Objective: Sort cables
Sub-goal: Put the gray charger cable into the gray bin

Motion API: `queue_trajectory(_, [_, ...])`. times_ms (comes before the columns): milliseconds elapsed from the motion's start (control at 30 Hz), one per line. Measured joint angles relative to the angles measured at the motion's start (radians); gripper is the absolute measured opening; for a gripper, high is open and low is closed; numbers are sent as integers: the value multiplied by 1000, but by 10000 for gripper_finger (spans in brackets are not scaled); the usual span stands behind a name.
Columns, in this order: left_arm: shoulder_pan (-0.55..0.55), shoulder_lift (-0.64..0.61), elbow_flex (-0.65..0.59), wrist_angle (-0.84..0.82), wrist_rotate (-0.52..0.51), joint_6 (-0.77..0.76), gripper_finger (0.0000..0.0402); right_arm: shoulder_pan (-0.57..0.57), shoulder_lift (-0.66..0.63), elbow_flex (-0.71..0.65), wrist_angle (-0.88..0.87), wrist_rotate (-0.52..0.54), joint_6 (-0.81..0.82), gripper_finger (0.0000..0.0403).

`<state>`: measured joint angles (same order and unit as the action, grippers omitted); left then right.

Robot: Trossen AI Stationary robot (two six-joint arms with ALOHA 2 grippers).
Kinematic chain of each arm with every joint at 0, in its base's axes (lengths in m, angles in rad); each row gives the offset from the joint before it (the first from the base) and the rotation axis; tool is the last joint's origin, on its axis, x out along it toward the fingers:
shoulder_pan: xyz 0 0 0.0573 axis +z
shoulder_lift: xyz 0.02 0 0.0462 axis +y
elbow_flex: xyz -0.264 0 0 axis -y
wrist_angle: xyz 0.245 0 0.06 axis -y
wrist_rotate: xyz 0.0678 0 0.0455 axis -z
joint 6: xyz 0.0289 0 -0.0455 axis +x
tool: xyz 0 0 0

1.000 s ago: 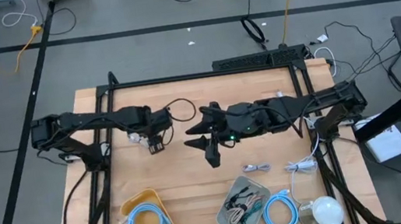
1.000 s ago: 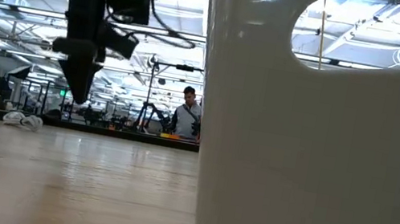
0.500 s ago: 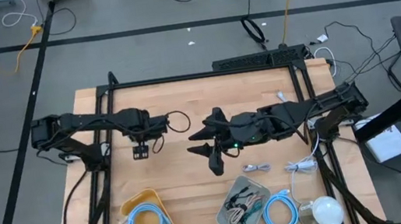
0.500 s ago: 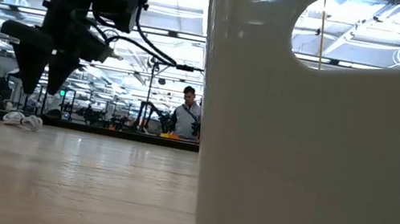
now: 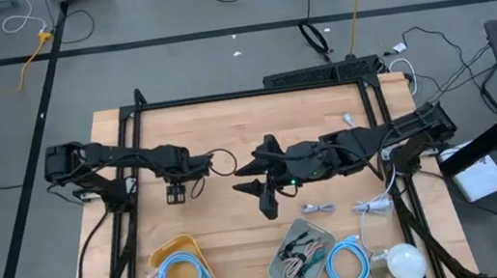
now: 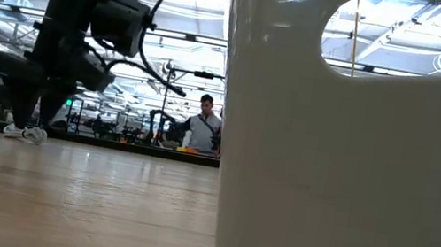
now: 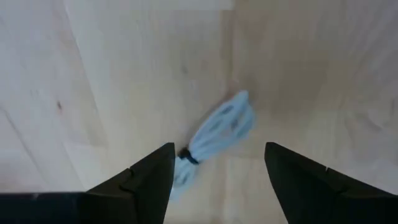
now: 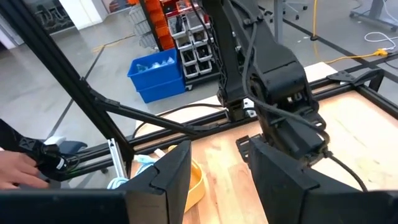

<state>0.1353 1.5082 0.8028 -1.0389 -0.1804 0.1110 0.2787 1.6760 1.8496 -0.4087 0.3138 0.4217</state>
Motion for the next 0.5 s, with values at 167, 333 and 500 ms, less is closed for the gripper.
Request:
queue_trajectory(167, [1,66,1,4,-23,-10,226,0,0,0,1,0,0,155])
queue_trajectory(333, [-2,145,11,6,10,4,190,4,0,0,4,0,0,155])
queue_trajectory(500, [-4,162,20,55,39,-64,110,17,0,0,9,0,4,155])
